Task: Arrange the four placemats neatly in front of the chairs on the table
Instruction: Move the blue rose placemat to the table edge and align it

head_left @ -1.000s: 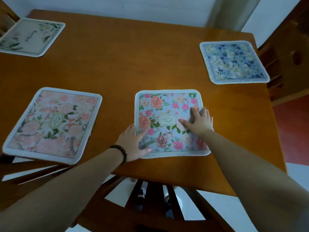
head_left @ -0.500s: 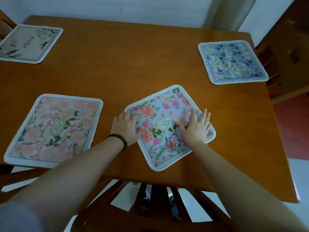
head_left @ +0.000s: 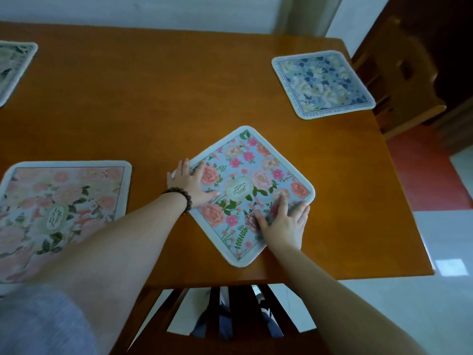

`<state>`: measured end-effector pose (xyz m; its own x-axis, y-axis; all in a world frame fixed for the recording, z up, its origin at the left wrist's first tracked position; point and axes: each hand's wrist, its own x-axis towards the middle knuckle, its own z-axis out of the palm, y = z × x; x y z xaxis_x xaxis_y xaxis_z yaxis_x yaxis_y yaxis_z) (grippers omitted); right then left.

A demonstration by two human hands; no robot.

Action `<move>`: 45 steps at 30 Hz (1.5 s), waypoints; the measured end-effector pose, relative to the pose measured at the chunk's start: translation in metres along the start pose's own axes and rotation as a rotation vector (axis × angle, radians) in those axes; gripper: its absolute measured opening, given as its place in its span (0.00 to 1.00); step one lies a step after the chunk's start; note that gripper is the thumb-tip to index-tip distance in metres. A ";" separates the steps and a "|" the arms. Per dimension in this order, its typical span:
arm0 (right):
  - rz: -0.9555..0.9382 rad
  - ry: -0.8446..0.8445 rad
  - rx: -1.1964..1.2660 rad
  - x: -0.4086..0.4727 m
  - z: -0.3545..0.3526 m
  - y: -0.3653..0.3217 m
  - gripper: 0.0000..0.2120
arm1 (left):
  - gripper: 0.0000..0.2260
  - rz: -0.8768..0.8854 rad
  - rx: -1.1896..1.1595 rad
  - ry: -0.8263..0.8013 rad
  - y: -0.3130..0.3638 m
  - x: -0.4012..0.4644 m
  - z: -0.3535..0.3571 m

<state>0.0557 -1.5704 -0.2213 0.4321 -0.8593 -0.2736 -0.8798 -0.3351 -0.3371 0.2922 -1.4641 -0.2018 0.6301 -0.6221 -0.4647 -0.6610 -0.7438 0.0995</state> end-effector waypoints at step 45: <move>-0.378 -0.482 -0.151 -0.050 -0.052 0.073 0.60 | 0.55 -0.100 -0.070 -0.134 0.023 -0.185 0.080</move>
<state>-0.0407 -1.5719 -0.1857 0.7280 -0.4119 -0.5481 -0.6521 -0.6627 -0.3682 0.1278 -1.3461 -0.1836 0.6286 -0.5092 -0.5878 -0.5643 -0.8188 0.1058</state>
